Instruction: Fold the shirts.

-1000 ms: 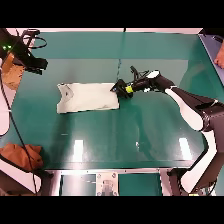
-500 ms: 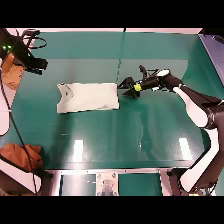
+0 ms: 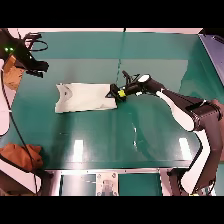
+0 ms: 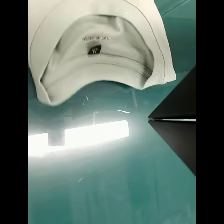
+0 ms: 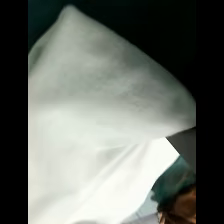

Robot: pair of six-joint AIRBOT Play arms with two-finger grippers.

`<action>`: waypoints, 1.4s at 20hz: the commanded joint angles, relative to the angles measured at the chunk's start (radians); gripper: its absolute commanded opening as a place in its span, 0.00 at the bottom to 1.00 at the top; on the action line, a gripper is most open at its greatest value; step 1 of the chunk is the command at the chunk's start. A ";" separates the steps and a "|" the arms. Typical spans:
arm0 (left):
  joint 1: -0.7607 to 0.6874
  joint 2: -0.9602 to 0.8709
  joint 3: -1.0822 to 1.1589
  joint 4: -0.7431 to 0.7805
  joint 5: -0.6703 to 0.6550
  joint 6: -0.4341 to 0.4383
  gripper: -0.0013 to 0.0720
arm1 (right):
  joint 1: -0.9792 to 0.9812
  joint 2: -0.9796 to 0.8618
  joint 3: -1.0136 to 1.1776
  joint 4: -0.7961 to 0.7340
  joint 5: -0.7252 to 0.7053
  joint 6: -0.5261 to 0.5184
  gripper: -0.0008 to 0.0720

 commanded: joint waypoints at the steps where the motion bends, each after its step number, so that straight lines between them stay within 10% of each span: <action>1: 0.000 0.001 -0.023 -0.002 0.003 -0.001 0.04 | -0.021 0.021 0.103 0.027 0.062 0.015 0.04; 19: 0.000 0.000 -0.024 -0.023 -0.001 -0.010 0.04 | -1.238 0.543 0.303 -0.489 0.462 0.237 0.04; 28: 0.000 0.000 -0.024 -0.053 -0.002 -0.013 0.04 | -1.393 0.599 0.285 -0.867 0.644 0.246 0.03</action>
